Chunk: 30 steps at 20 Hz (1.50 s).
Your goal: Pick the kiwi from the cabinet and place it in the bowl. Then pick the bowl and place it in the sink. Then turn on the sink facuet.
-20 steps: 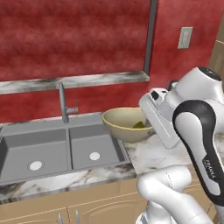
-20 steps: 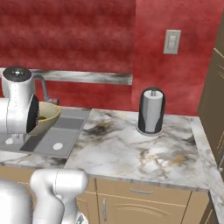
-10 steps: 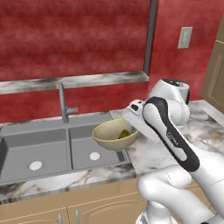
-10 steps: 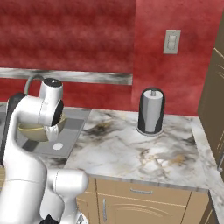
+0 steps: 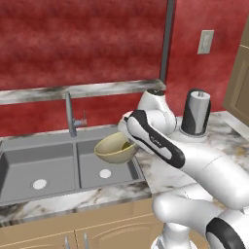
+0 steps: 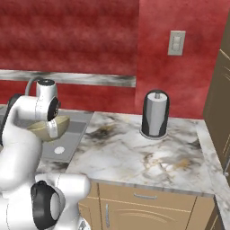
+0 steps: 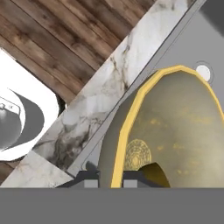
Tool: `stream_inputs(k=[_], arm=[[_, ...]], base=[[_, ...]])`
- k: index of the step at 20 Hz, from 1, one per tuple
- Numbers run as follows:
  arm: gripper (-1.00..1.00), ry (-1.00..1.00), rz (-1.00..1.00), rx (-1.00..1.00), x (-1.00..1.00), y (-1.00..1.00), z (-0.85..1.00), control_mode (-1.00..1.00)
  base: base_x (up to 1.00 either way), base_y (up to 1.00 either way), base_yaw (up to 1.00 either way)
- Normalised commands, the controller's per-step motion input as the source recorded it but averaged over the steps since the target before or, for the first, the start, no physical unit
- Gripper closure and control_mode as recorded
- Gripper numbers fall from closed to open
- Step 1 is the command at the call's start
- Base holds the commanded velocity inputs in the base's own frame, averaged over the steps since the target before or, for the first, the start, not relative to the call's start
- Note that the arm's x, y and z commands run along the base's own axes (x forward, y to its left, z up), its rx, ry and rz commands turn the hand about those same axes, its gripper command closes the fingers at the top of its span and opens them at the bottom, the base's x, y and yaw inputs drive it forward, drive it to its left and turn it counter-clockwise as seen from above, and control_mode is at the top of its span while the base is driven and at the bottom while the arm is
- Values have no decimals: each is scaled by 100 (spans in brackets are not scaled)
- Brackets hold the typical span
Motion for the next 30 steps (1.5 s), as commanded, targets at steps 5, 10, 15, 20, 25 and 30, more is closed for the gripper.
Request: stream_inputs(k=[5, 10, 15, 20, 25, 30], arm=[[100, 14, -28, 0, 27, 31, -29, -100], [100, 14, -29, 0, 8, 17, -34, -100], [100, 2, -24, 0, 8, 20, -25, -100], [100, -1, -17, -5, 16, 42, -17, -100], [100, -5, -8, -7, 24, 32, -22, -100], [100, -13, -1, -5, 4, 1, -43, -100]], base=[[0, 0, 0], [0, 0, 0], [0, 0, 0], [0, 0, 0], [0, 0, 0], [0, 0, 0]])
